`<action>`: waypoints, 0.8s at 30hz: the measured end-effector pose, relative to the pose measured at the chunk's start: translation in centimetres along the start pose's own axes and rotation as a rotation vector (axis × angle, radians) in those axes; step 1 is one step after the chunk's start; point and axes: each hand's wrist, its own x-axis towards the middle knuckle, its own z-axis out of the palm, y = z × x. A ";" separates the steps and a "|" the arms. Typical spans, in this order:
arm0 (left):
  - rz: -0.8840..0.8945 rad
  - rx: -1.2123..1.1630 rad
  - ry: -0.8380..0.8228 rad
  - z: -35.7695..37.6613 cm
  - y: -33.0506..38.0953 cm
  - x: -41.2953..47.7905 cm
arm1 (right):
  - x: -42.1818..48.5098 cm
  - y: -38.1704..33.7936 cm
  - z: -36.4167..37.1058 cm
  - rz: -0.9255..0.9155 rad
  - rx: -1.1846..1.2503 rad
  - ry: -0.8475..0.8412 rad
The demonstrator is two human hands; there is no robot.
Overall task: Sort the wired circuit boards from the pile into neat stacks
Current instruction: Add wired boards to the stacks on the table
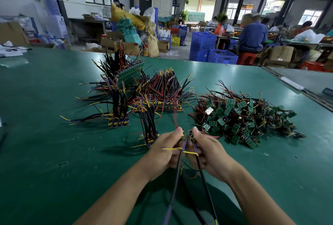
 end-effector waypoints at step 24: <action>0.049 0.181 0.451 -0.3 -1.2 1.4 | 0.3 -0.4 -0.1 -0.248 -0.133 0.171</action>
